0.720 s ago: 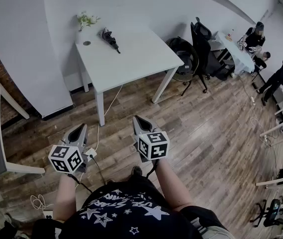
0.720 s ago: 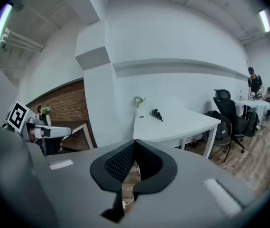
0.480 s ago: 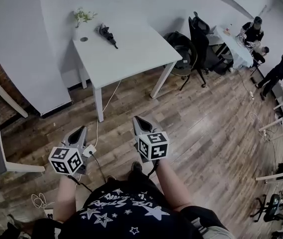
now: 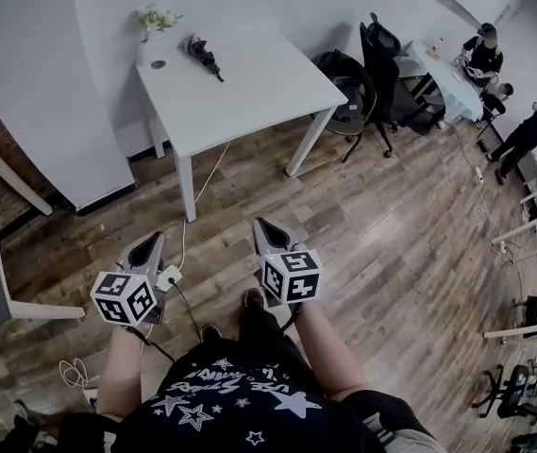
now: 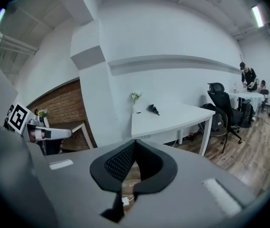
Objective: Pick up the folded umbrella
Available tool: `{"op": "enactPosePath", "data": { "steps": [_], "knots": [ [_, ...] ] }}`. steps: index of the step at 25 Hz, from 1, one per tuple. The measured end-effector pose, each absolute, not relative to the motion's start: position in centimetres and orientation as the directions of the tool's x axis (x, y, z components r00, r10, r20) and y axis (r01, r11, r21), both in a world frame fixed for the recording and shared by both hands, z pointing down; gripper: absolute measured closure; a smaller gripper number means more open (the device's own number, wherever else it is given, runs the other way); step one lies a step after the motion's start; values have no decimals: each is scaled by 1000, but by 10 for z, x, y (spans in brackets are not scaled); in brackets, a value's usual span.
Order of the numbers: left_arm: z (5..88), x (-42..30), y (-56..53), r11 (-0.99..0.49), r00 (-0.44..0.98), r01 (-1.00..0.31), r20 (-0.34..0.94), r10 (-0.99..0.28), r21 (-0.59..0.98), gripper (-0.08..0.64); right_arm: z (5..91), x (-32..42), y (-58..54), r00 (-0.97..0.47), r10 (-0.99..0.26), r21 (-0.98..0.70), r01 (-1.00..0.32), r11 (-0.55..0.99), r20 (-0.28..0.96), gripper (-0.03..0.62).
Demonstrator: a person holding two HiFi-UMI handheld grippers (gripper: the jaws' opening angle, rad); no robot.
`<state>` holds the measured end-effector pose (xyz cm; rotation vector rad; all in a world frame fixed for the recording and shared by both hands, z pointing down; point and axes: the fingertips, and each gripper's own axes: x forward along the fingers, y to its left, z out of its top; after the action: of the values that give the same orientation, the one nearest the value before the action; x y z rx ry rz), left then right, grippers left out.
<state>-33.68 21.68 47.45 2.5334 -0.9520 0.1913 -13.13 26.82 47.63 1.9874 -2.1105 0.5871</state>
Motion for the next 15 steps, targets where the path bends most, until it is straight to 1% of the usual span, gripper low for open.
{"op": "enactPosePath", "data": {
  "steps": [7,11,15],
  "knots": [
    [488,-329,201,-631,724,-690,304,-620,356,557,491,-105,249,-85,-916,-194,-981,7,393,575],
    [490,-312,179,-614,700,-714,316,-641,337,557,501,-89,222,-129,-910,-205,-977,50,394,575],
    [487,-282,145,-599,683,-730,313,-660,329,557,496,-56,184,-153,-917,-215,-974,76,368,575]
  ]
}}
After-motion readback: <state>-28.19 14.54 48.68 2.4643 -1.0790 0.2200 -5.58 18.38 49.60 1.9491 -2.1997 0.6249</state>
